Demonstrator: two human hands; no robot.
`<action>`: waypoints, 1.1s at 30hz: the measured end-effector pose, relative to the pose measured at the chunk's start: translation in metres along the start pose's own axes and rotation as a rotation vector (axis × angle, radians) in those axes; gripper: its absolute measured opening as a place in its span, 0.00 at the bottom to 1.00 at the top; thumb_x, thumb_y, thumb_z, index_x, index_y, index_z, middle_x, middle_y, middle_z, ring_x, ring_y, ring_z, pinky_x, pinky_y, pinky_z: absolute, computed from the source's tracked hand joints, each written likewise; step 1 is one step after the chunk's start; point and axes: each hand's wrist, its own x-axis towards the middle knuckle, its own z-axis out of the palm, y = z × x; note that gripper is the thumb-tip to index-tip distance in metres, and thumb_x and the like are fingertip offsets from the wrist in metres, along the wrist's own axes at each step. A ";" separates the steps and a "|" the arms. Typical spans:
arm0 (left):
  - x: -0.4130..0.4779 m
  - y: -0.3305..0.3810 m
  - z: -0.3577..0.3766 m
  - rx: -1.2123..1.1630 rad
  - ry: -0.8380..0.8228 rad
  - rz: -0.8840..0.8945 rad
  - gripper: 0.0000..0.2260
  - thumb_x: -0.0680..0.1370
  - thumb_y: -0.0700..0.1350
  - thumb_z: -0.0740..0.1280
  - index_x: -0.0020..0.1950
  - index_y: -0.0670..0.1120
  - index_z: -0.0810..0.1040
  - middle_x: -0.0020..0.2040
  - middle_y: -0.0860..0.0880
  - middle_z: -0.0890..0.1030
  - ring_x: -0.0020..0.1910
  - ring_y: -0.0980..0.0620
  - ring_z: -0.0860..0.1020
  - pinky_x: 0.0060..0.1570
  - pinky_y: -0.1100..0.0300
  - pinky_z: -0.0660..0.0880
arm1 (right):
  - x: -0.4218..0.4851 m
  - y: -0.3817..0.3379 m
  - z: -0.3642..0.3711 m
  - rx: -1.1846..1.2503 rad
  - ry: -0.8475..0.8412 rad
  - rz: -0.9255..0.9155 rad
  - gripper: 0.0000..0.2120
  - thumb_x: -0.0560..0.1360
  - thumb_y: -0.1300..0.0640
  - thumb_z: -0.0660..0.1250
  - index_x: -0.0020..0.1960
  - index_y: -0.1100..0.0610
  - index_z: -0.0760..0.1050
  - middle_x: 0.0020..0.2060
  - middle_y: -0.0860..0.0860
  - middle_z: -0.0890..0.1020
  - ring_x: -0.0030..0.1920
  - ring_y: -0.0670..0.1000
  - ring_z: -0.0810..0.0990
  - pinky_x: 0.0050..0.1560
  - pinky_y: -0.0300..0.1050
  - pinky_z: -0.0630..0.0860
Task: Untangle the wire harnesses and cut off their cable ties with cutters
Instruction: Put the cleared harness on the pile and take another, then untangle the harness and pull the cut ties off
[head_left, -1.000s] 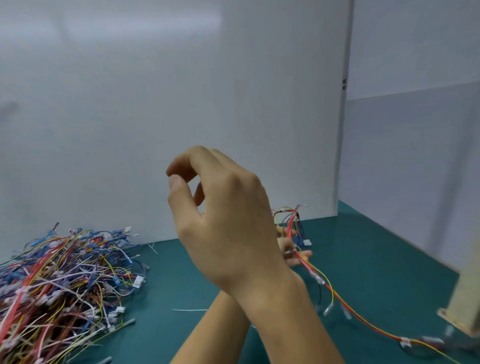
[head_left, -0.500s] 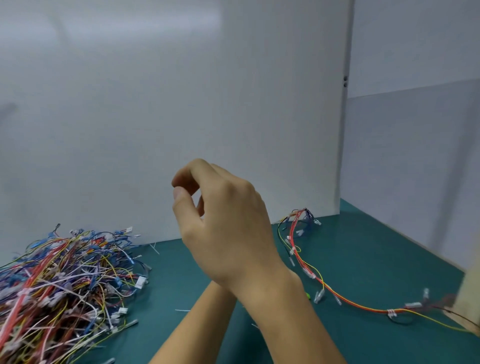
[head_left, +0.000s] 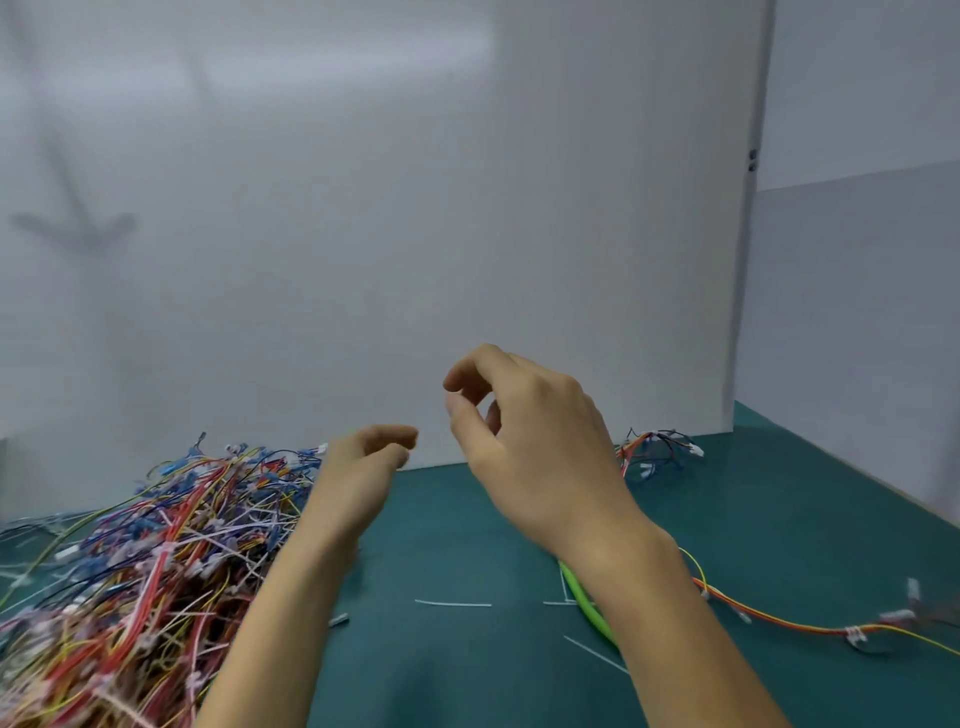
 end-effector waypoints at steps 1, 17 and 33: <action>0.005 -0.007 -0.013 0.137 0.063 0.040 0.11 0.79 0.36 0.62 0.57 0.45 0.81 0.57 0.45 0.82 0.58 0.48 0.78 0.57 0.55 0.73 | 0.000 0.000 0.001 -0.010 -0.004 -0.002 0.04 0.79 0.52 0.63 0.51 0.48 0.76 0.39 0.42 0.76 0.41 0.49 0.76 0.40 0.45 0.70; 0.011 -0.064 -0.127 1.004 0.479 -0.256 0.11 0.76 0.49 0.69 0.51 0.42 0.80 0.50 0.37 0.80 0.54 0.34 0.77 0.49 0.46 0.75 | -0.004 0.005 0.019 -0.138 -0.122 0.012 0.05 0.81 0.50 0.61 0.55 0.46 0.74 0.48 0.41 0.80 0.43 0.48 0.77 0.42 0.44 0.70; 0.006 -0.046 -0.139 0.817 0.410 -0.096 0.15 0.78 0.56 0.68 0.61 0.50 0.82 0.60 0.39 0.79 0.57 0.35 0.77 0.56 0.42 0.76 | -0.004 0.007 0.014 -0.214 -0.166 0.075 0.07 0.80 0.45 0.61 0.49 0.46 0.74 0.42 0.41 0.81 0.42 0.48 0.78 0.39 0.44 0.66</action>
